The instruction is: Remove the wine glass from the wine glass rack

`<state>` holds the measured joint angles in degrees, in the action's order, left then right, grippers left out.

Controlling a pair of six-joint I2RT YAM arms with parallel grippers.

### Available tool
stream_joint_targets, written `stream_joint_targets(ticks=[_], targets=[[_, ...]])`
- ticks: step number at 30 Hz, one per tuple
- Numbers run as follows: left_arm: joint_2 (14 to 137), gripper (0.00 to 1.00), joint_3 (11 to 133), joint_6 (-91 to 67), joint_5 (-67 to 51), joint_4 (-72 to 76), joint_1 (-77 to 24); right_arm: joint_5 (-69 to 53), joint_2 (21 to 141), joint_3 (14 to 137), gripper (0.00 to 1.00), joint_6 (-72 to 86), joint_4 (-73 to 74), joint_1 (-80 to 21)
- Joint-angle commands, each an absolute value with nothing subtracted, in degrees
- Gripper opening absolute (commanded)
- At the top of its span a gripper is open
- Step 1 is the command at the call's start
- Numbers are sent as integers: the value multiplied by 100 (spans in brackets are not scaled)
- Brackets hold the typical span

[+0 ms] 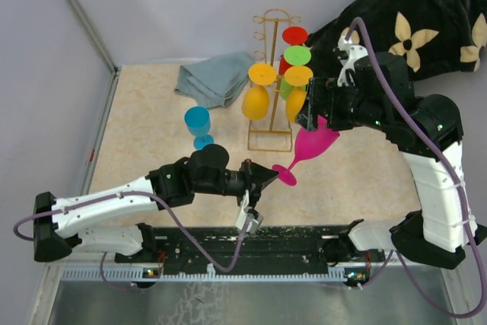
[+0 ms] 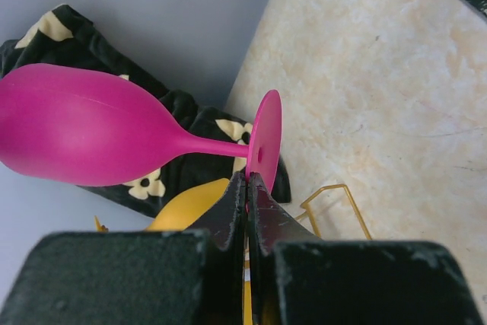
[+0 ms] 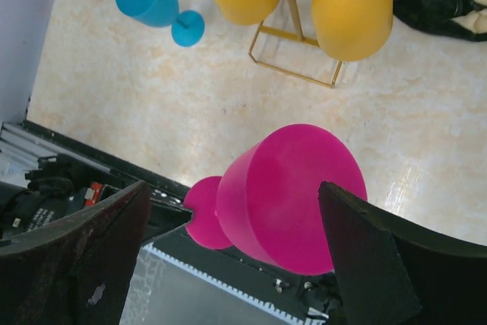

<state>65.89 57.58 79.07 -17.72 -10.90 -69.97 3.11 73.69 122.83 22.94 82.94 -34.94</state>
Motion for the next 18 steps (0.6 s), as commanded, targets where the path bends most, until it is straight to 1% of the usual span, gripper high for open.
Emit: stream_joint_targets(ticks=[1,7,12,15,18], targets=[[6661,0,5635,8241,-1532,-416,-7063,36,7416,12123,90,2187,8538,-3464],[6693,0,5525,8299,-1420,-323,-7091,-154,7446,12139,87,2145,8556,-3463],[6705,0,5184,8447,-1273,167,-7092,-371,7390,11938,81,2170,8569,-3463],[6758,0,4971,8614,-1088,682,-7093,-551,7342,11689,73,2145,8569,-3463],[6859,0,4858,8719,-877,1102,-7092,-793,7309,11430,57,2124,8569,-3465]])
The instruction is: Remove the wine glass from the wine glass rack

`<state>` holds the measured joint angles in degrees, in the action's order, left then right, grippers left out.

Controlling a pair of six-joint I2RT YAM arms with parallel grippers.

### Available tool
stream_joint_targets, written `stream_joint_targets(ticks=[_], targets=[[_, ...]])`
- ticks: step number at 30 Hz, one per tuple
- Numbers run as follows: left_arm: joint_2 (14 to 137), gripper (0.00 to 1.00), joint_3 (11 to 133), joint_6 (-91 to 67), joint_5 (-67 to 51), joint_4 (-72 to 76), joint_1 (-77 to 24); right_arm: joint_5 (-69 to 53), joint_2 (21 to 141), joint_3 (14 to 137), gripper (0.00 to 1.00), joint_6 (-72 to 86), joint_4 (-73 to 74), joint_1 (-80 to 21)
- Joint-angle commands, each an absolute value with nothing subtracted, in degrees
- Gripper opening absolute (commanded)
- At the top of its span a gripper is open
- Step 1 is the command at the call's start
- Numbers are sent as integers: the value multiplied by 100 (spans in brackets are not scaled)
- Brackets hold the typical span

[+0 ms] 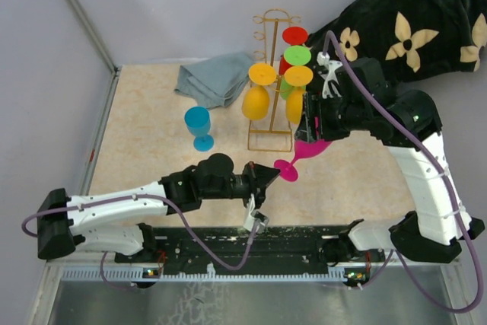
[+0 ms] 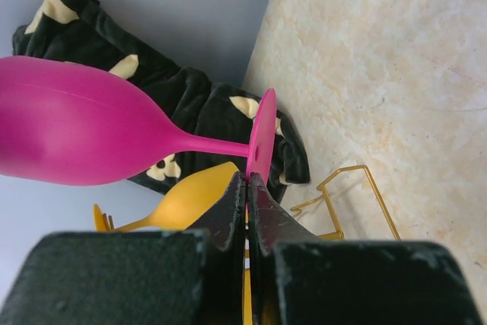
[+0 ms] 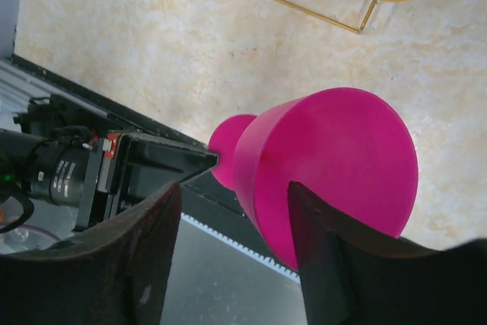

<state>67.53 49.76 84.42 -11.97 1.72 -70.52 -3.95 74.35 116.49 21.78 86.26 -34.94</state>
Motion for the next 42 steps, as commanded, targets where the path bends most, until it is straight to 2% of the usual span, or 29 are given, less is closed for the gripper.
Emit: stream_joint_targets(ticks=[1,3,5,6,8,9,11,13,14,16,18,25,34,42], targets=[[6897,0,4852,8724,-818,1234,-7090,-869,7302,11348,50,2112,8565,-3463],[6980,0,4853,8757,-681,1503,-7084,-1007,7282,11187,36,2076,8565,-3463],[7063,0,4838,8827,-523,1817,-7084,-1066,7267,11085,9,2051,8569,-3464],[7100,0,4817,8870,-413,2023,-7084,-1067,7267,11091,0,2044,8569,-3463],[7168,0,4748,8980,-204,2522,-7087,-985,7267,11264,0,2047,8564,-3463],[7212,5,4713,9050,-93,2878,-7092,-913,7273,11446,0,2052,8566,-3463],[7338,35,4716,9189,197,3591,-7084,-752,7329,11987,0,2080,8564,-3463],[7456,72,4884,9244,534,4126,-7086,-686,7465,12773,0,2095,8548,-3464],[7507,85,5046,9241,703,4331,-7084,-674,7541,13206,0,2092,8533,-3463],[7580,96,5428,9161,1057,4632,-7075,-646,7673,14066,0,2092,8426,-3463],[7631,98,5922,8952,1489,4628,-7032,-678,7674,14297,0,2119,8094,-3463],[7387,97,7240,7566,2721,3453,-6108,-874,7422,13055,0,2171,5827,-3463],[6079,95,7242,5332,3506,1298,-4007,-1532,9127,13667,0,2271,3660,-3475],[4708,96,6566,3924,4173,-494,-3290,-1760,11037,14799,0,2446,2986,-3859]])
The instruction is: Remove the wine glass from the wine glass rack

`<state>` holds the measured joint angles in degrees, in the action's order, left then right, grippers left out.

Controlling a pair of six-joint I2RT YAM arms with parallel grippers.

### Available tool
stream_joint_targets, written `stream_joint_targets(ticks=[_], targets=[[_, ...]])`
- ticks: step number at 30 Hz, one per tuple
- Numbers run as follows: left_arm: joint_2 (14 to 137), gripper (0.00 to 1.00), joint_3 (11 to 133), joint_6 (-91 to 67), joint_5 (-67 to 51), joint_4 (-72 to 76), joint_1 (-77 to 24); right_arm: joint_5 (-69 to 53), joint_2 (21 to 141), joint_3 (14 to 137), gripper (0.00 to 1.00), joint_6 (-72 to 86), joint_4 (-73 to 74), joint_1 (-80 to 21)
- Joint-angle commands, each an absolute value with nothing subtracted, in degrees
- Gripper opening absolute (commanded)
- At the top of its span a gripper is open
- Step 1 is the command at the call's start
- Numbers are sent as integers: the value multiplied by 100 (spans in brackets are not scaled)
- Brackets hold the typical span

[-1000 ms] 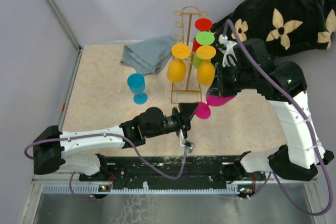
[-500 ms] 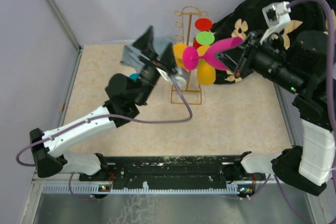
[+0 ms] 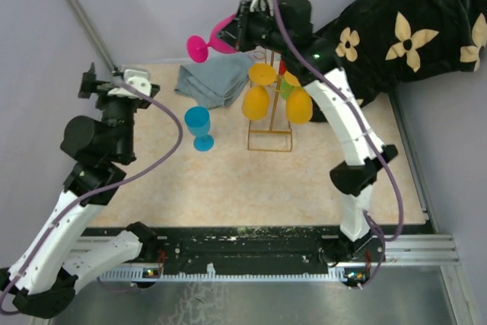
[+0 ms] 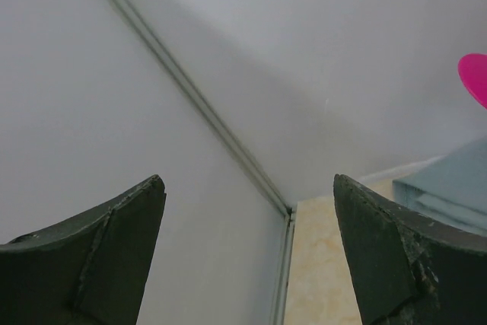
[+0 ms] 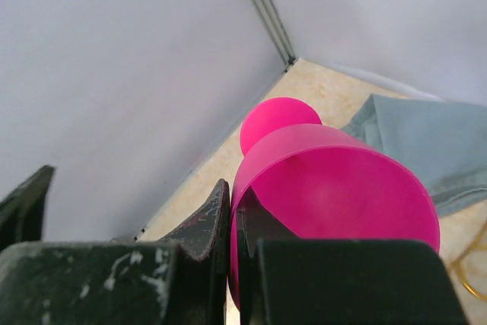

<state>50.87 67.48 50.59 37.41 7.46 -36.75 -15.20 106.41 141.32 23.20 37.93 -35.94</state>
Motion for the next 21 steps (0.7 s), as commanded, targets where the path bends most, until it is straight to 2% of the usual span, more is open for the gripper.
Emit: stream_joint_targets(ticks=[1,13,18,21], targets=[[4591,95,6525,3784,4202,-667,-3171,-1768,11160,14819,0,2476,2850,-3916],[4195,95,6542,2770,4058,-1642,-2692,-1174,11944,14731,0,1953,2878,-4928],[4256,94,6679,2692,4172,-1506,-2663,-724,12116,14428,0,1661,2964,-5317],[4158,94,6736,2887,4531,-856,-2640,-413,12345,14369,0,1564,3082,-5469]])
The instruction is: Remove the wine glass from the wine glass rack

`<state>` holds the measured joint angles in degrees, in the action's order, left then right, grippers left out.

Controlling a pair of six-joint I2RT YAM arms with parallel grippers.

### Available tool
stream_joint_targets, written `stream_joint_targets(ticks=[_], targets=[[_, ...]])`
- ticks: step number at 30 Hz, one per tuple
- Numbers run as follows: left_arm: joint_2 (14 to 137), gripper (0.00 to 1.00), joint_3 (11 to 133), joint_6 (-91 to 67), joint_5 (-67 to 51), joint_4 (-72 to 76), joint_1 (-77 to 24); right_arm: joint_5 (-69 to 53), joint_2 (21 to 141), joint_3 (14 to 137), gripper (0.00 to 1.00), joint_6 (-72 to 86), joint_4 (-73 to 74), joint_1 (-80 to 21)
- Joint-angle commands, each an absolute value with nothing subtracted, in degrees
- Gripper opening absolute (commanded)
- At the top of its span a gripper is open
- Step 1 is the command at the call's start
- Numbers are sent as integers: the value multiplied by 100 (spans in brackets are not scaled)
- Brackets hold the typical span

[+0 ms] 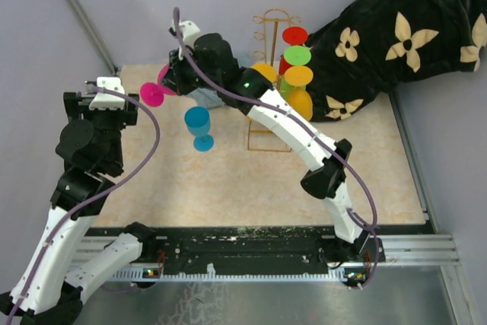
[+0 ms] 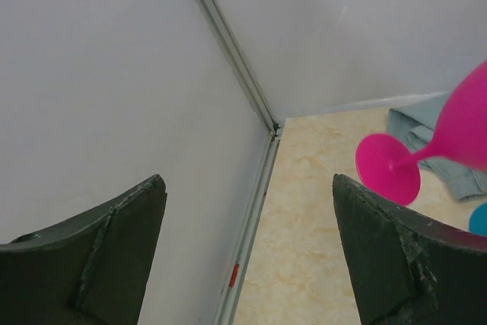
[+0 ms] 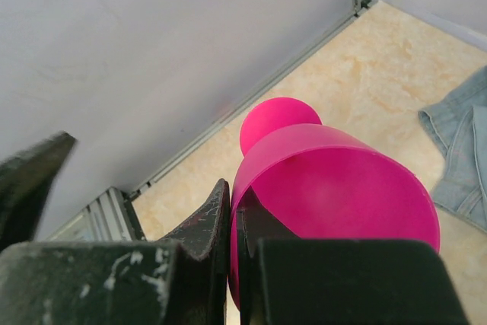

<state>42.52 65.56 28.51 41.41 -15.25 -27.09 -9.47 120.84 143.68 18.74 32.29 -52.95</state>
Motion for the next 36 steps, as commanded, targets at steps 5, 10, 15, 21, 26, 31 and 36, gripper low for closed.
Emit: stream_joint_targets(ticks=[5,10,15,21,26,31,36], targets=[[4053,93,6819,3082,4662,-256,-2597,-72,12804,14479,0,1496,3266,-5609],[4078,93,7020,3134,4582,-48,-2539,111,13192,14638,0,1447,3489,-5690],[4119,93,7091,3305,4506,221,-2481,116,13349,14547,0,1318,3540,-5776],[4101,93,7023,3073,4391,2,-2375,-53,13374,14448,0,1269,3342,-5848],[4093,92,6991,2927,4271,-97,-2342,-80,13381,14461,0,1231,3444,-5918],[4139,91,7000,2841,4178,-93,-2338,290,13553,14569,0,1102,3929,-5964],[4168,91,7029,2693,4064,-254,-2337,468,13654,14529,0,1023,4112,-5984]])
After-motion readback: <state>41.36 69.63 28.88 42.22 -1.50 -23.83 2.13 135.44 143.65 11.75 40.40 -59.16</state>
